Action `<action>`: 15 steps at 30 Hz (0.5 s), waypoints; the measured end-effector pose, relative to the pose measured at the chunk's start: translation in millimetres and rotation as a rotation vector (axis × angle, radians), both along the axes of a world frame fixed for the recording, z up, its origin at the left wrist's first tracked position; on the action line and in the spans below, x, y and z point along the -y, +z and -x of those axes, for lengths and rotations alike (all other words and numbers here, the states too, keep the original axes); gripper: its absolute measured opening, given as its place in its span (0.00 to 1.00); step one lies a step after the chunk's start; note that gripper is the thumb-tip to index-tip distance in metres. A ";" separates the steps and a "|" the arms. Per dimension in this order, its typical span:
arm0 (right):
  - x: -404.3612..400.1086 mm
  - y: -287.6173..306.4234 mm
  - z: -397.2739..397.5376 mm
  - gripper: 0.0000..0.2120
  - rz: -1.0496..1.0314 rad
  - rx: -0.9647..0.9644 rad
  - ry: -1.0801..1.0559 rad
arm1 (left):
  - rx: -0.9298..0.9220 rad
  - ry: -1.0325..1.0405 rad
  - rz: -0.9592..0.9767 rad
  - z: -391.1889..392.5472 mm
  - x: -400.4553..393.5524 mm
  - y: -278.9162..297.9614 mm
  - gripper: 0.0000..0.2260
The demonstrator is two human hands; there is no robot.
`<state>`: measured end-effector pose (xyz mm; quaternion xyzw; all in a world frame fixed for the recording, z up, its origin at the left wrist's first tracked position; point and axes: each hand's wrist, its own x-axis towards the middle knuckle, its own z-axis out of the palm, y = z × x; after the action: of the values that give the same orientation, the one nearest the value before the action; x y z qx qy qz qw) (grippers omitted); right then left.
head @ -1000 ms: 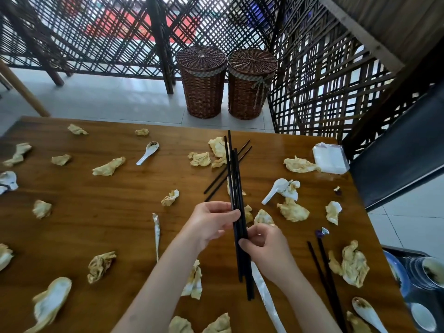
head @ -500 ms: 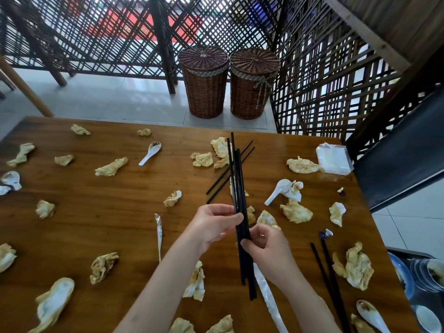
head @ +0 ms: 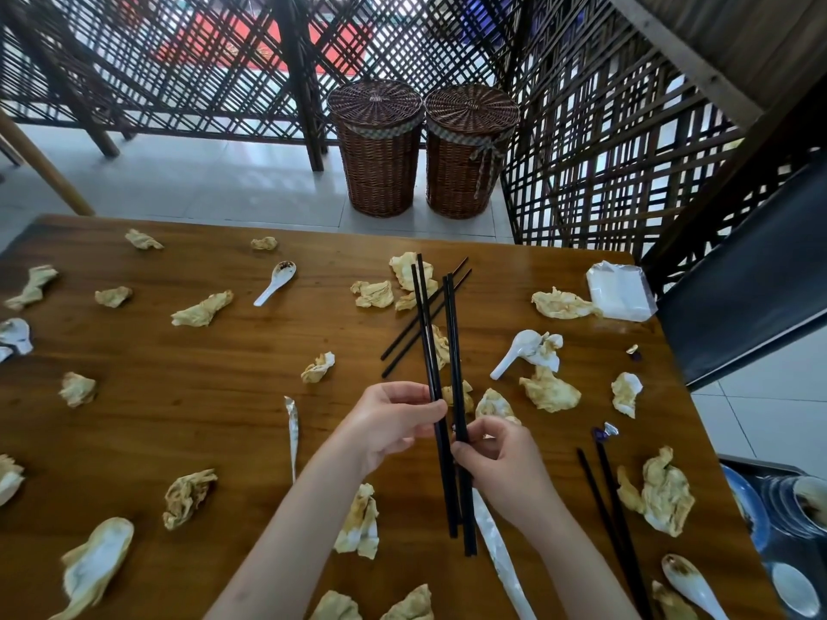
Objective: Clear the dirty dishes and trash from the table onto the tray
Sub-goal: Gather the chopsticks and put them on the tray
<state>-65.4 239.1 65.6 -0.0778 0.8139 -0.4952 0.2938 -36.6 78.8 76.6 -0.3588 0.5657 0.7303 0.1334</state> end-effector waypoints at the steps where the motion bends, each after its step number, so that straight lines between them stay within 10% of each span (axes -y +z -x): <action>1: 0.2 -0.1 0.1 0.03 0.001 0.002 -0.002 | -0.003 -0.015 -0.002 0.0 0.7 0.1 0.14; 15: -1.0 -5.6 4.9 0.03 0.072 0.078 -0.087 | -0.090 0.040 0.207 -19.5 5.7 -11.5 0.08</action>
<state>-70.4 240.1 60.0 -0.0337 0.7860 -0.5392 0.3007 -17.1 73.1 65.1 -0.3485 0.6364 0.6859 0.0554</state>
